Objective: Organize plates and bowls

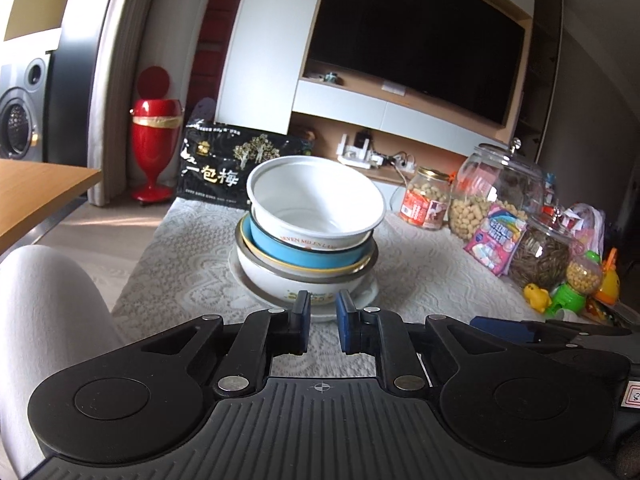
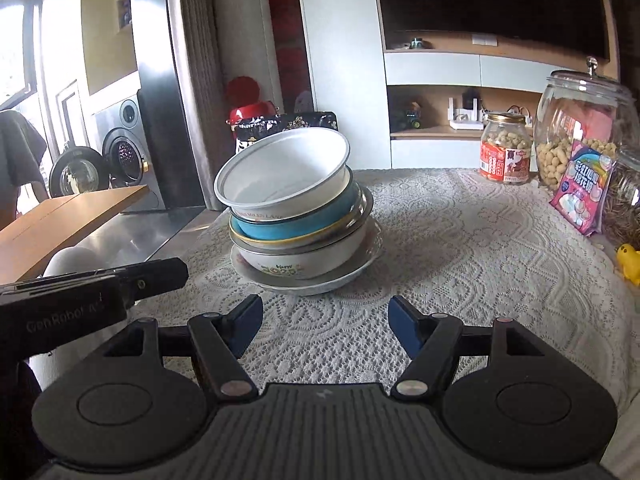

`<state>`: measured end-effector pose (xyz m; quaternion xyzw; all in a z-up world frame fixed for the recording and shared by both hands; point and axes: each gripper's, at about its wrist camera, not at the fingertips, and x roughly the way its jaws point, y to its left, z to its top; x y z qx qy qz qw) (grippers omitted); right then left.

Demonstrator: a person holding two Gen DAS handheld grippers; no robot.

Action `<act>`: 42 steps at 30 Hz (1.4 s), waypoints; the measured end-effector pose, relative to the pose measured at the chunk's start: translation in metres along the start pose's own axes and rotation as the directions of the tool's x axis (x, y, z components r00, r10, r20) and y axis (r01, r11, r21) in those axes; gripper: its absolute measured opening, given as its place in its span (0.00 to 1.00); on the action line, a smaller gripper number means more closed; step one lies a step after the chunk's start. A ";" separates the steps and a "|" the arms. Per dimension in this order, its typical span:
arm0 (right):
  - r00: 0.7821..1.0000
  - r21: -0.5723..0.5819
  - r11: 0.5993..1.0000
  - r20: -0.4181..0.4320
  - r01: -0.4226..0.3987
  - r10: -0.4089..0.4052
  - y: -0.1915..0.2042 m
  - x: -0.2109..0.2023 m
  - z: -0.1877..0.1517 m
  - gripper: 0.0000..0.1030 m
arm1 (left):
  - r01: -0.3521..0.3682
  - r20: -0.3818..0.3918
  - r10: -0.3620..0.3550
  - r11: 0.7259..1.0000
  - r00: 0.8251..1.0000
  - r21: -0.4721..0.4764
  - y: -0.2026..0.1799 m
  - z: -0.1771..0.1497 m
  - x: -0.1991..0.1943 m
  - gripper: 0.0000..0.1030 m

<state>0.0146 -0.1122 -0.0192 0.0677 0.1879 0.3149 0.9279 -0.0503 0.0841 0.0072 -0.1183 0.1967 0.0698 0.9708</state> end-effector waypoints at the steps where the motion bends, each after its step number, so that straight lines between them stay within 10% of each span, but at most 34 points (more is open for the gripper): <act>1: 1.000 0.004 1.000 0.015 -0.002 0.002 -0.001 -0.002 0.000 0.68 | -0.007 -0.002 0.007 1.000 1.000 0.021 -0.005 -0.001 0.000 0.16; 42: 0.999 0.048 0.999 -0.050 0.005 -0.003 -0.013 0.006 -0.019 0.69 | -0.090 -0.134 0.106 0.989 0.985 0.120 -0.022 -0.023 0.012 0.15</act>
